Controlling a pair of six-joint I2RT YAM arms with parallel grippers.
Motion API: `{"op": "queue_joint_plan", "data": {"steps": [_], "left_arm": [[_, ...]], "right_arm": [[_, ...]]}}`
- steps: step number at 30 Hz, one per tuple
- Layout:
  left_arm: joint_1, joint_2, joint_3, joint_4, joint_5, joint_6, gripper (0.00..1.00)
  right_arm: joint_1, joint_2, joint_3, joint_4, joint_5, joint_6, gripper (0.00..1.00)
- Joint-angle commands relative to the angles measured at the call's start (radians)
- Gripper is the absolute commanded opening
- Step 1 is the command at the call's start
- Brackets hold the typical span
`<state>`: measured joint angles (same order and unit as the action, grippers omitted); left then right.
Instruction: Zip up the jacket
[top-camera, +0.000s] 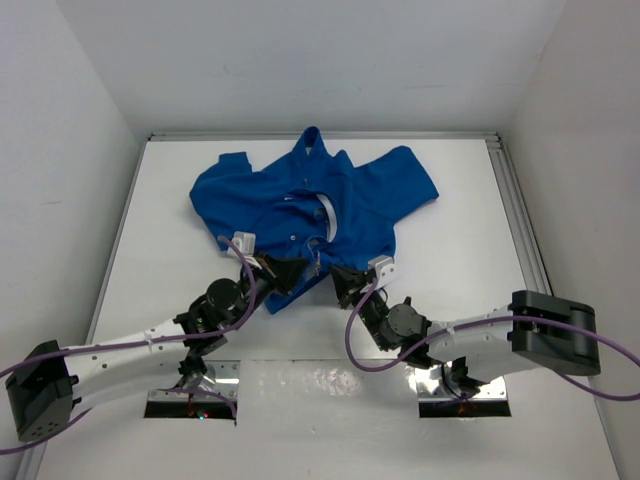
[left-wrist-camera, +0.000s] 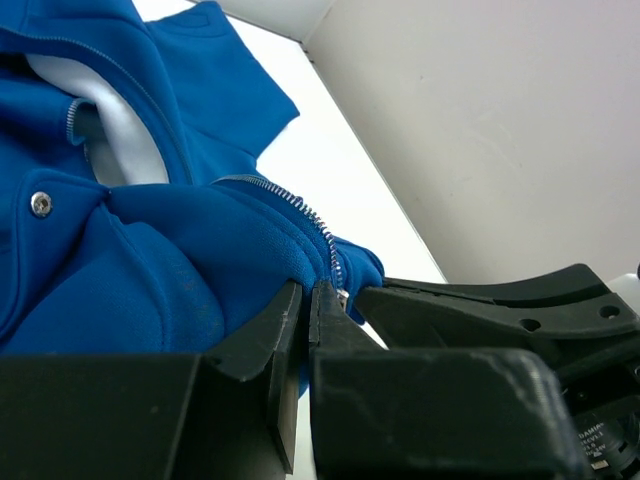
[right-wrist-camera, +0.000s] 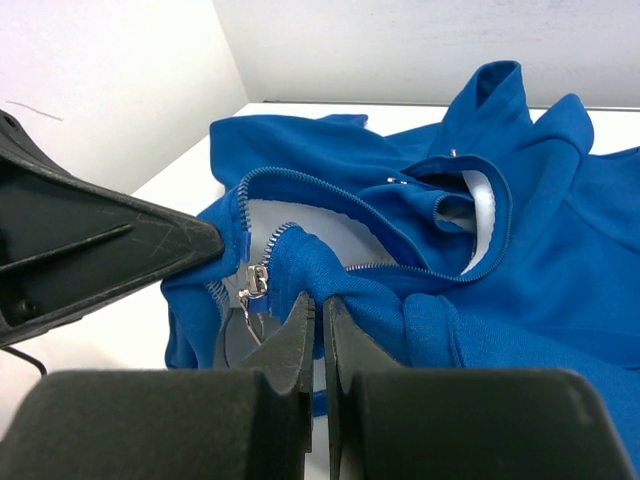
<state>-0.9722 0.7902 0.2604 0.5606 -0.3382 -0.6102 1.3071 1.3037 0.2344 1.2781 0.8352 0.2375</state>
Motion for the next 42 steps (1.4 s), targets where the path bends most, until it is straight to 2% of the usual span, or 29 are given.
{"op": "queue_joint_plan", "data": {"steps": [1,33,42], "left_arm": [[-0.019,-0.002,-0.004,0.068,0.011,0.001,0.00],[-0.045,0.006,-0.018,0.070,0.022,-0.017,0.00],[-0.046,-0.029,0.006,-0.008,0.067,-0.049,0.00]], "right_arm": [[0.012,-0.001,0.042,0.067,0.002,-0.010,0.00],[0.015,0.019,0.094,0.053,0.002,-0.035,0.00],[0.015,0.028,0.100,0.041,-0.016,0.005,0.00]]}}
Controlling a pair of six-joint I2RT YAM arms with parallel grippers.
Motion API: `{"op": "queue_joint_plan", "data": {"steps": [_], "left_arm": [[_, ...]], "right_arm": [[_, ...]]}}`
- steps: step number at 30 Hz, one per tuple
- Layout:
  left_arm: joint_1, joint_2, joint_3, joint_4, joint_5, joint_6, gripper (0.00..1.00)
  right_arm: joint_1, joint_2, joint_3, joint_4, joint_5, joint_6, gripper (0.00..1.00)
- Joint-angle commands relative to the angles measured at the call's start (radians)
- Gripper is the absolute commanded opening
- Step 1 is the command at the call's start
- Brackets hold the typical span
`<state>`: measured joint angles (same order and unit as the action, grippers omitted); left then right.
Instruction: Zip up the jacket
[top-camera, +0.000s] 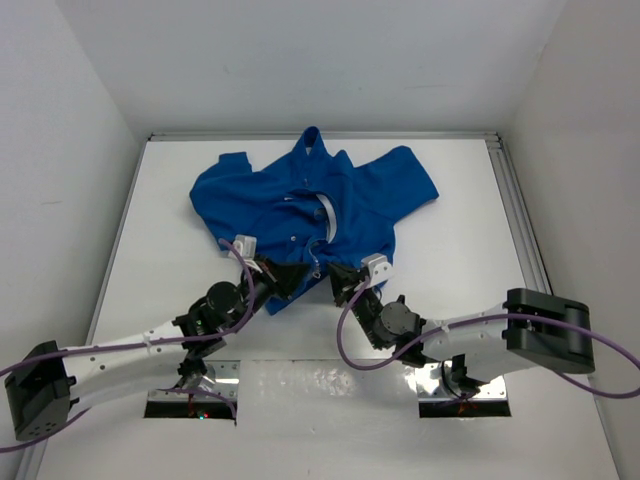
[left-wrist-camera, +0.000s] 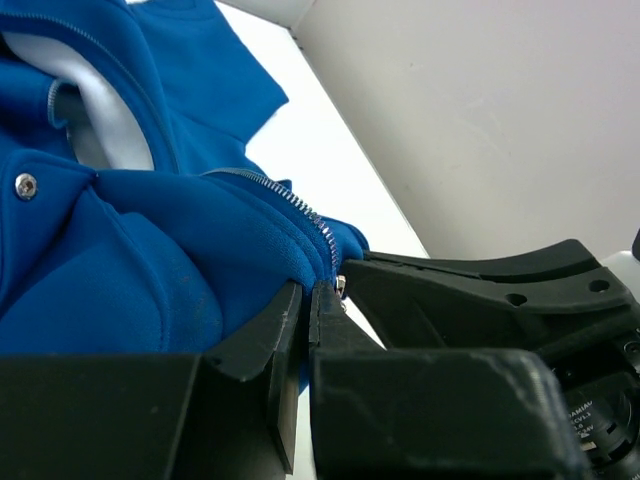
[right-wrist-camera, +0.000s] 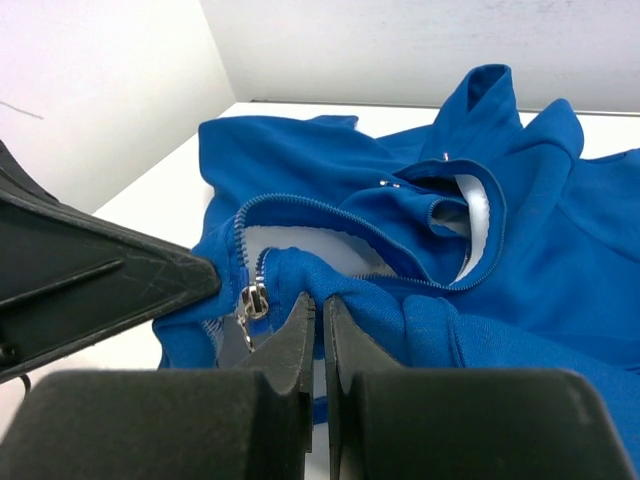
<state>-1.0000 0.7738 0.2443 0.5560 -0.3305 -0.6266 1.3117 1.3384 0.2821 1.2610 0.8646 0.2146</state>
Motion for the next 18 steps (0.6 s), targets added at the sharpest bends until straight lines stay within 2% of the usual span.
{"op": "queue_joint_plan", "data": {"steps": [1,5,8,13,18], "left_arm": [[-0.017,-0.013,0.024,-0.017,0.065,-0.038,0.00],[-0.019,-0.014,0.044,-0.125,0.061,-0.067,0.00],[-0.019,-0.025,0.038,-0.145,0.045,-0.076,0.00],[-0.020,-0.027,0.041,-0.154,0.015,-0.079,0.00],[-0.020,-0.021,0.046,-0.125,0.057,-0.081,0.00]], "right_arm": [[0.011,-0.011,0.054,0.061,-0.050,0.022,0.00],[0.011,-0.054,0.043,0.054,-0.079,0.019,0.00],[0.011,-0.076,0.043,0.011,-0.090,0.038,0.00],[0.014,-0.111,0.042,-0.090,-0.099,0.092,0.00],[0.012,-0.108,0.094,-0.215,-0.082,0.106,0.00]]}}
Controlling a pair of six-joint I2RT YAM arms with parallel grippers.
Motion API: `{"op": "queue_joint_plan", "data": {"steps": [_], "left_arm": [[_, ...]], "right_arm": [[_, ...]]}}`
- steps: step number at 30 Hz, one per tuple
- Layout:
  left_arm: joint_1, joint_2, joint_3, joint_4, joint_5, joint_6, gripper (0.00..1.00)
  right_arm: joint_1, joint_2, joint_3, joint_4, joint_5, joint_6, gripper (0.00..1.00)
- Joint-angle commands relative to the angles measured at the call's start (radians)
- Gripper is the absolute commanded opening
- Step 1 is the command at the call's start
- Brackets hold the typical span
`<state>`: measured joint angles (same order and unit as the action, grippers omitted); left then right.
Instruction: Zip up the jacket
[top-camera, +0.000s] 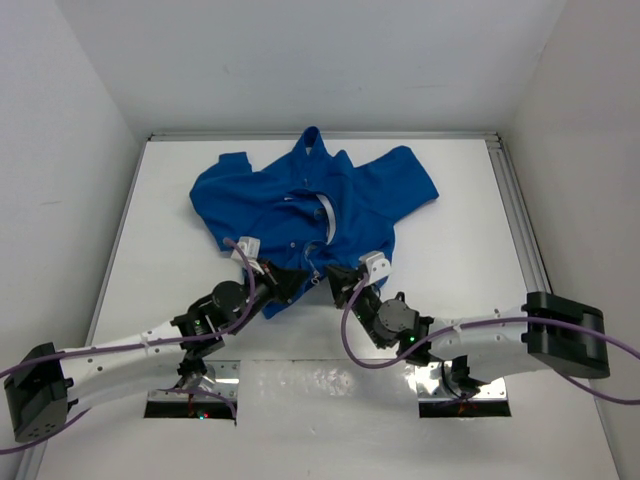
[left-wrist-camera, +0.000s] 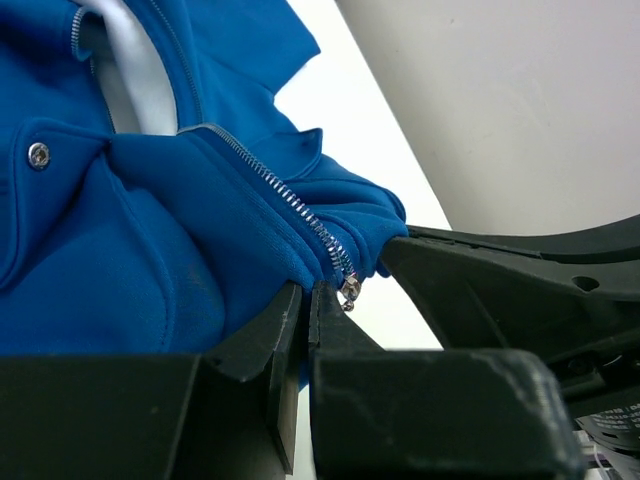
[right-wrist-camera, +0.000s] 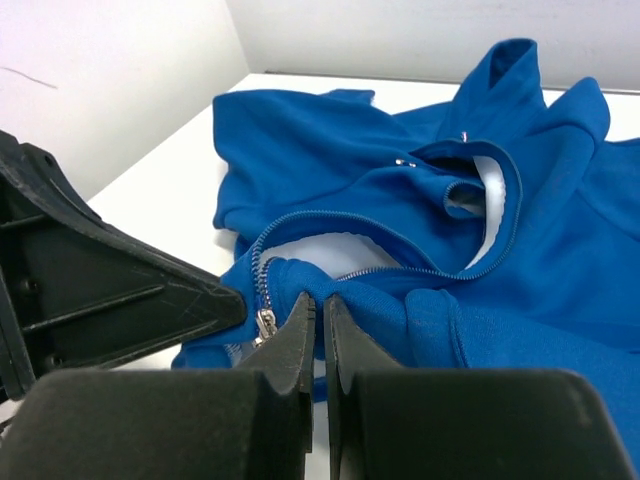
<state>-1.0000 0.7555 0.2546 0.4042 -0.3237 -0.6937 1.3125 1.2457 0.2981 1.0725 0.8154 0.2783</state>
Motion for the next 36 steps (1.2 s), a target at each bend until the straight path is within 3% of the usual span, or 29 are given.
{"op": "queue_joint_plan", "data": {"steps": [1,10,20,33,36], "left_arm": [[-0.020,-0.004,0.037,0.024,0.063,-0.018,0.00],[-0.022,-0.097,0.031,-0.045,0.094,-0.072,0.00],[-0.023,-0.051,0.031,-0.067,0.028,-0.064,0.00],[-0.023,-0.151,0.063,-0.142,-0.054,-0.010,0.00],[-0.023,-0.162,0.072,-0.210,-0.049,-0.001,0.00]], "right_arm": [[0.013,-0.006,0.079,-0.034,-0.029,0.045,0.00],[0.011,0.005,0.091,-0.042,-0.056,0.084,0.00],[0.013,-0.118,0.156,-0.308,-0.137,0.226,0.00],[0.013,-0.206,0.035,-0.387,-0.041,0.266,0.00],[0.013,-0.242,0.018,-0.553,-0.077,0.376,0.00]]}}
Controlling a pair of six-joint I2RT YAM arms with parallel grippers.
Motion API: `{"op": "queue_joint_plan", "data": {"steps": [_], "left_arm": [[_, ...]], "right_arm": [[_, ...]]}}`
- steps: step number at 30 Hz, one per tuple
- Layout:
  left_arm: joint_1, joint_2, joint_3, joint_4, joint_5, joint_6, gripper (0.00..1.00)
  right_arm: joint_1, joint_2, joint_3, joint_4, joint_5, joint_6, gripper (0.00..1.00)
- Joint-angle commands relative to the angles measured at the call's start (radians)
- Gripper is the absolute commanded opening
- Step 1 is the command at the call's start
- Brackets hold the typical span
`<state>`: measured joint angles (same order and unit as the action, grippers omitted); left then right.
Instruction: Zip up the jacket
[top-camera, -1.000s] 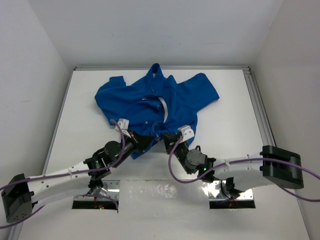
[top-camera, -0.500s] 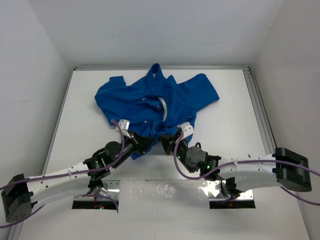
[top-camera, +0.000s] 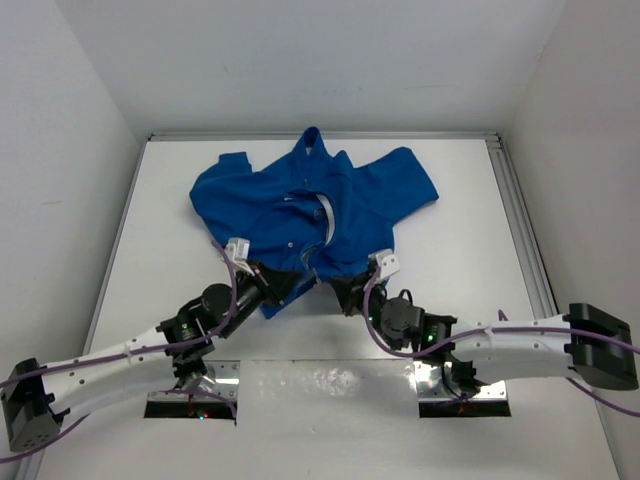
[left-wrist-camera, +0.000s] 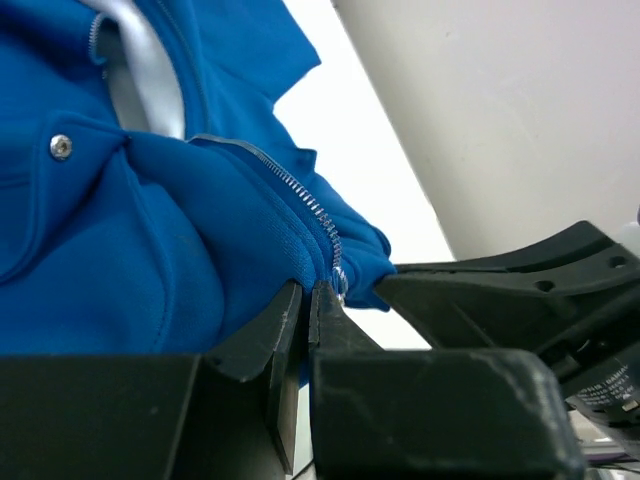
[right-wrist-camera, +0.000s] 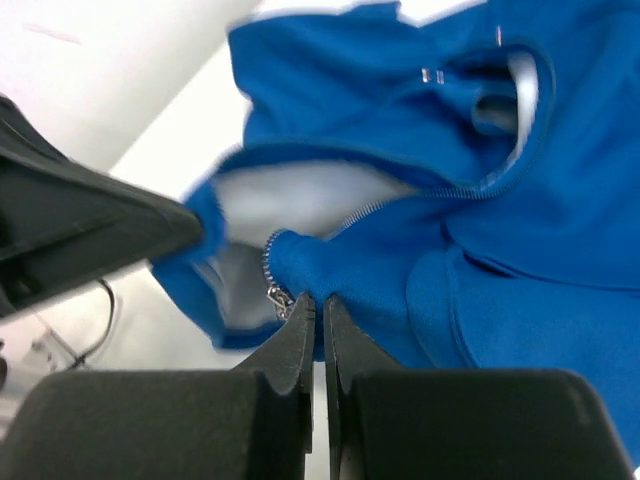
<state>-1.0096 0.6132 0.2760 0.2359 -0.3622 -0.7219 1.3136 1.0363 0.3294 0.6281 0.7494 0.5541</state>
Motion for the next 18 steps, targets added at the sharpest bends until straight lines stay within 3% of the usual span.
{"op": "queue_joint_plan", "data": {"steps": [1,4,10,16,18], "left_arm": [[-0.014,-0.023,0.069,-0.067,-0.008,0.032,0.00],[-0.014,-0.069,0.057,-0.128,-0.021,0.039,0.00],[-0.014,-0.128,0.088,-0.234,-0.083,0.073,0.00],[-0.014,-0.086,0.100,-0.231,-0.072,0.088,0.00],[-0.014,-0.092,0.101,-0.231,-0.080,0.096,0.00]], "right_arm": [[0.012,-0.030,-0.018,-0.155,-0.031,0.139,0.00],[0.012,0.019,-0.055,-0.255,-0.134,0.251,0.00],[0.012,0.053,-0.181,-0.249,-0.194,0.414,0.00],[0.010,0.114,-0.122,-0.358,-0.206,0.455,0.00],[0.012,0.114,-0.066,-0.482,-0.200,0.442,0.14]]}}
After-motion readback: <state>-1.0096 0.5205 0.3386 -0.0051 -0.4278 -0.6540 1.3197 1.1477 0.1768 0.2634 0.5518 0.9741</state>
